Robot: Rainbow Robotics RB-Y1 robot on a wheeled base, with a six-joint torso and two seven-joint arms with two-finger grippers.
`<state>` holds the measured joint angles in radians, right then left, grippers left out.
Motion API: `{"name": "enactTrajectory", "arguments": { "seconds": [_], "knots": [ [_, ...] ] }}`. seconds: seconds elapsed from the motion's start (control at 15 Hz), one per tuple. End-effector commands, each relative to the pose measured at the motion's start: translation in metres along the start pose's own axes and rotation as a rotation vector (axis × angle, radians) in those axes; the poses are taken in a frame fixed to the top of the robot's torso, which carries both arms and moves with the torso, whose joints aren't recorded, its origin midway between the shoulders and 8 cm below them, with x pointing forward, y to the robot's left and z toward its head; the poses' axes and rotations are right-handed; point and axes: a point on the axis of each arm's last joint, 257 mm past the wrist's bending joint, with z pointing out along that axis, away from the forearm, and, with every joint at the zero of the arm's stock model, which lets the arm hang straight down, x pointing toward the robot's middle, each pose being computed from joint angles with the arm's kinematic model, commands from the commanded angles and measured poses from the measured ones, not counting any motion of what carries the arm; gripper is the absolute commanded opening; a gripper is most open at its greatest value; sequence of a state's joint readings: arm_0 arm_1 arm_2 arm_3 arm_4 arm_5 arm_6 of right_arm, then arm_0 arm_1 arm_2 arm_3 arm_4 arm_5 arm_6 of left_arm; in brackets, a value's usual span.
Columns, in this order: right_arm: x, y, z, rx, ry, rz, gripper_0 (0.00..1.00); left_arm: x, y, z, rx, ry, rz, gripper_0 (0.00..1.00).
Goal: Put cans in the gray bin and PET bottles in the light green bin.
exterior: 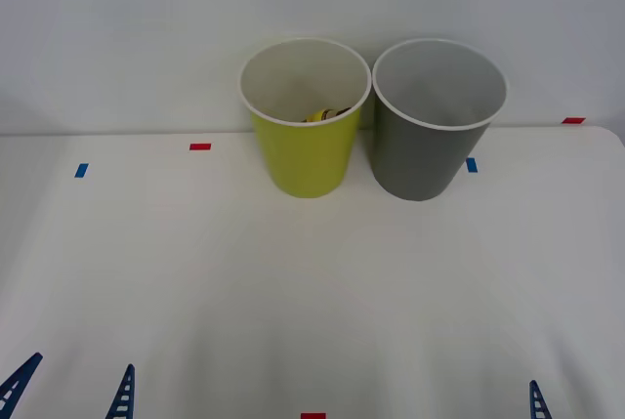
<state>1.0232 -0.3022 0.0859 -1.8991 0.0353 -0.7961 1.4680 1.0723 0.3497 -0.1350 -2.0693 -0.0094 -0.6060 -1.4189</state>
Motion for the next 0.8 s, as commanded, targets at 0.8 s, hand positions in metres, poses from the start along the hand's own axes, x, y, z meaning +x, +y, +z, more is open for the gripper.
{"name": "enactTrajectory", "arguments": {
  "seconds": [0.8],
  "knots": [
    [0.0000,0.0000,0.0000,0.000,0.000,0.000,1.00,0.0000,0.0000,0.0000,0.000,0.000,0.000,1.00]
  ]
}}
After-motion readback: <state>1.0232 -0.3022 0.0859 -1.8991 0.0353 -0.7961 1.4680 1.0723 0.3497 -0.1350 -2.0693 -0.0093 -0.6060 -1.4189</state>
